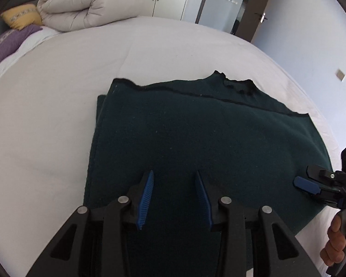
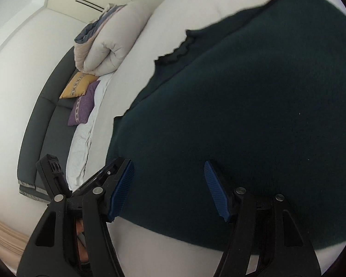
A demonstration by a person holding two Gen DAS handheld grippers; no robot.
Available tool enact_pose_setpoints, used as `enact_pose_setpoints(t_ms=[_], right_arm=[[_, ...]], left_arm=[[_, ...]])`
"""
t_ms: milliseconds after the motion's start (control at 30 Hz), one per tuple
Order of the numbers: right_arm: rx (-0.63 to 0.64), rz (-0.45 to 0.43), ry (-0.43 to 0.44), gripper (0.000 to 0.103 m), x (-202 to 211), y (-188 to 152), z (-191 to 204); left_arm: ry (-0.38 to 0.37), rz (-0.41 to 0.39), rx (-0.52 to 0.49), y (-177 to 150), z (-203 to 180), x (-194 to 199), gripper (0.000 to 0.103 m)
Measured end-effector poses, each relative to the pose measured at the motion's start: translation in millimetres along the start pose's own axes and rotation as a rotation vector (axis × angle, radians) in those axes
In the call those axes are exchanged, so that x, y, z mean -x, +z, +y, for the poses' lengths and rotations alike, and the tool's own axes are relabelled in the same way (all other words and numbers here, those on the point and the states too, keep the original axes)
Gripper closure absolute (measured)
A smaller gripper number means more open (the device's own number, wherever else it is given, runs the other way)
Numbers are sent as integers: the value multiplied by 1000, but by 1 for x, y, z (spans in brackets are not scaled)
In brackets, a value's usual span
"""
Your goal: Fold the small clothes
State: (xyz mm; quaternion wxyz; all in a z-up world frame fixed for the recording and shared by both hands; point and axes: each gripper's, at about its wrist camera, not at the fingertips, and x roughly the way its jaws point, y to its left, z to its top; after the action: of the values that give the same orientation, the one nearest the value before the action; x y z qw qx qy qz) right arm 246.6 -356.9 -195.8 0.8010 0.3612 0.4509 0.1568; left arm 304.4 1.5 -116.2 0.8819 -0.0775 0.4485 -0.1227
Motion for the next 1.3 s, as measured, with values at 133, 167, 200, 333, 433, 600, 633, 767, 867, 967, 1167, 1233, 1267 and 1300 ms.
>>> enact_pose_setpoints(t_ms=[133,167,200,333,433,600,633,767,867,967,1167,1233,1267,1300], right_arm=[[-80,-85,100,61,22,11,-36],[-103,-118,106,62,29,13,-48],[-132,-150,110,68,42,16,-61],[-210,-289,48,72,91,21,-99],[-253,-391,-73,67,126,15,-109],[-227,-408,-56,64,130,1,-72],[-175,-375,-38,64,119,-1,-53],[-10,-153,38,64,48,-12,10],[5,-34,41,64,-4,-21,27],[-23,54,-25,64,-37,-29,15],[-31,-72,-61,62,-1,-20,7],[-27,-108,-45,62,9,-6,11],[-23,-115,-40,62,12,-1,14],[-16,-115,-40,62,10,5,18]], left_arm=[[-52,-16,7,-9,16,5,62],[-59,-14,14,-11,18,7,63],[-63,-12,21,-11,21,8,63],[-45,-15,22,-17,23,13,65],[-13,-7,-2,-23,18,15,65],[44,7,-61,-28,7,13,65],[53,8,-69,-28,6,13,65],[68,12,-81,-29,4,12,65],[74,14,-92,-29,3,12,65],[79,13,-102,-29,1,9,65],[84,4,-109,-31,-2,8,64],[87,4,-111,-32,-2,8,64],[86,4,-110,-32,-2,8,64],[85,4,-109,-32,-2,8,64]])
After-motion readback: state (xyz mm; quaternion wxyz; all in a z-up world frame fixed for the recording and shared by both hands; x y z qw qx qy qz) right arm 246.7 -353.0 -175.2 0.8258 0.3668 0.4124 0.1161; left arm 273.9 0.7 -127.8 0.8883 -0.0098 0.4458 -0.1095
